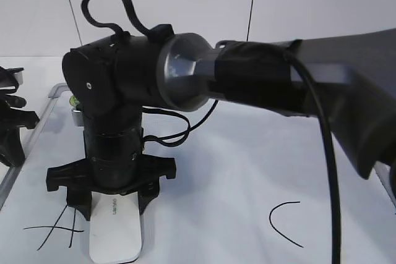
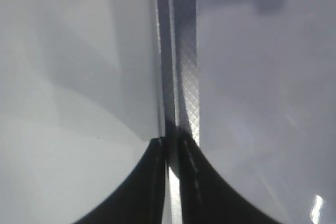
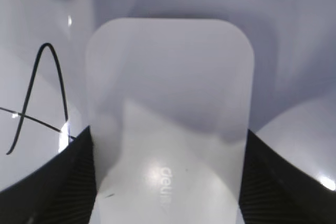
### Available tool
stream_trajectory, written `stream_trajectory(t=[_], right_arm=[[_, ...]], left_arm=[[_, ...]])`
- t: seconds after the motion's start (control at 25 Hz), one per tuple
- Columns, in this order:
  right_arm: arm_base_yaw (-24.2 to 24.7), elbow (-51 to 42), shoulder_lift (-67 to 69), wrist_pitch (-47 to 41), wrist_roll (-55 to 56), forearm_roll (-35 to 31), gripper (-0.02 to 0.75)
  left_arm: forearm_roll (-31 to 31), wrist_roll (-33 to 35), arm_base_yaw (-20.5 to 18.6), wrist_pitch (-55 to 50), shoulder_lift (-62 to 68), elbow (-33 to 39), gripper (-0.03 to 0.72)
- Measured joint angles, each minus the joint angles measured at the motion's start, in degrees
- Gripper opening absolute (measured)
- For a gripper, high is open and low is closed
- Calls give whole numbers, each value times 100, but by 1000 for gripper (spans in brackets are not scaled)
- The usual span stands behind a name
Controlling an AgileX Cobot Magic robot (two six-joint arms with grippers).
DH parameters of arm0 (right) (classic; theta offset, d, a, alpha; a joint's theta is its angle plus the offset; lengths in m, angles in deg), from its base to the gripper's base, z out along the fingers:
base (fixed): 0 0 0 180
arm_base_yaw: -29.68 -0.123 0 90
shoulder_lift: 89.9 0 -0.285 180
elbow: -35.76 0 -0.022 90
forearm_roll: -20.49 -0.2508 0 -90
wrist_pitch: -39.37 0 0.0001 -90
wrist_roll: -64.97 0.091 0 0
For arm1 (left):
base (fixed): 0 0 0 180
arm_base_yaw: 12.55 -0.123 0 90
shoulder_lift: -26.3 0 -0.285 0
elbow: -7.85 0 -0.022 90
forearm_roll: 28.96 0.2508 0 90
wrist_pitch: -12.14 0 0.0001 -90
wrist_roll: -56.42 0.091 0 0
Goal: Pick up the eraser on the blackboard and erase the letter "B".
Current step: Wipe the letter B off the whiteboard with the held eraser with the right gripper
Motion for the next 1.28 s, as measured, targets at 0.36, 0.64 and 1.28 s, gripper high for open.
stream_trajectory(t=[0.36,0.64,1.28], right_arm=[[-72,71,33,-80,-154,357,513],[2,83,41,-108,-229,324,513],[651,86,41,-175,-722,253,513]], left_arm=[[-13,0,0,10,0,0,45],[-26,0,0,21,0,0,45],[34,0,0,40,0,0,45]])
